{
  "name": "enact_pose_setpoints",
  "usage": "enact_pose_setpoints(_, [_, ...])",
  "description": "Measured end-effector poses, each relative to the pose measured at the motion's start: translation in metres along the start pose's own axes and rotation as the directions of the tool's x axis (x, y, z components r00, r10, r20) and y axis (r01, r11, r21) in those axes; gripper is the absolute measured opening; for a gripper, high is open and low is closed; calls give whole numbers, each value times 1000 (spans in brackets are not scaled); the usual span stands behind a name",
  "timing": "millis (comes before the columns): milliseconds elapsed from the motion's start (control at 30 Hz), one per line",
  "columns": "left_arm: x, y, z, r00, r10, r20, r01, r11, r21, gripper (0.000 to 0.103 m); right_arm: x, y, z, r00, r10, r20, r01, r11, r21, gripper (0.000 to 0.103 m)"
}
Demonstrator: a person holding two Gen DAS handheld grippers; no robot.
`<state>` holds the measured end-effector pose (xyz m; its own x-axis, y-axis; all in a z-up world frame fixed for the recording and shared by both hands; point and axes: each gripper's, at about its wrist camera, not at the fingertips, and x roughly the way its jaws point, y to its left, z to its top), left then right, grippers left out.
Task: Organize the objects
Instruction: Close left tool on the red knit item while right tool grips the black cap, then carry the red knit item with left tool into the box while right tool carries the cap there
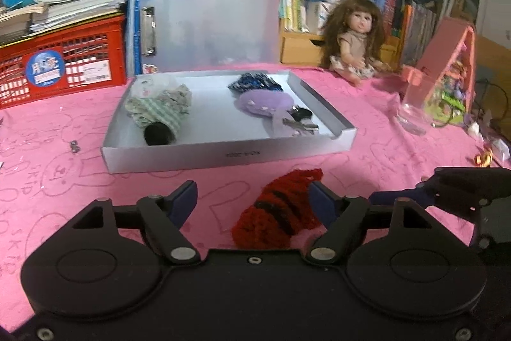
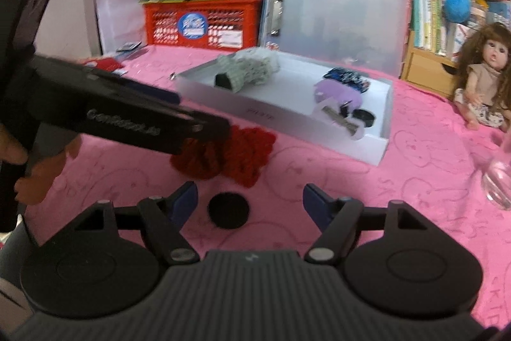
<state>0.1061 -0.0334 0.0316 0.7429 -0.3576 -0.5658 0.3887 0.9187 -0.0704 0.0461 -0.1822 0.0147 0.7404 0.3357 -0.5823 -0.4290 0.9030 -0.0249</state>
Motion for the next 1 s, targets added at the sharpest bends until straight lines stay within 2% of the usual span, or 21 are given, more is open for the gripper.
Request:
enact_pose_setpoints(167, [14, -6, -4, 1000, -3, -31, 4, 1000, 18, 78, 7, 8, -7, 999, 25, -26, -25, 1000, -15, 82])
enact_pose_setpoints(267, [22, -6, -4, 999, -6, -42, 6, 1000, 7, 79, 11, 10, -9, 999, 33, -33, -33, 999, -15, 78])
enact_pose_setpoints(433, [32, -3, -3, 998, -18, -61, 17, 1000, -24, 80, 14, 10, -9, 999, 35, -24, -35, 999, 0, 66])
enact_pose_setpoints(500, [35, -2, -3, 997, -26, -67, 24, 999, -34, 79, 13, 11, -9, 999, 35, -20, -35, 999, 3, 52])
enact_pose_setpoints(600, [38, -2, -4, 996, -42, -75, 39, 998, -42, 69, 12, 12, -9, 1000, 28, -13, -28, 1000, 12, 37])
enact_pose_setpoints(633, [38, -2, -4, 996, -51, -75, 47, 998, -46, 58, 12, 11, -8, 1000, 25, -12, -25, 1000, 17, 36])
enact_pose_setpoints(667, [37, -3, -5, 995, -62, -76, 58, 997, -50, 52, 12, 11, -8, 1000, 27, -11, -27, 999, 22, 36])
enact_pose_setpoints(733, [36, -5, -4, 995, -67, -80, 63, 997, -50, 46, 11, 10, -9, 1000, 26, -9, -25, 999, 29, 36])
enact_pose_setpoints(1000, [23, -8, 1, 998, -43, -39, 41, 998, -42, 40, 8, 1, -8, 1000, -23, 2, 23, 997, 67, 36])
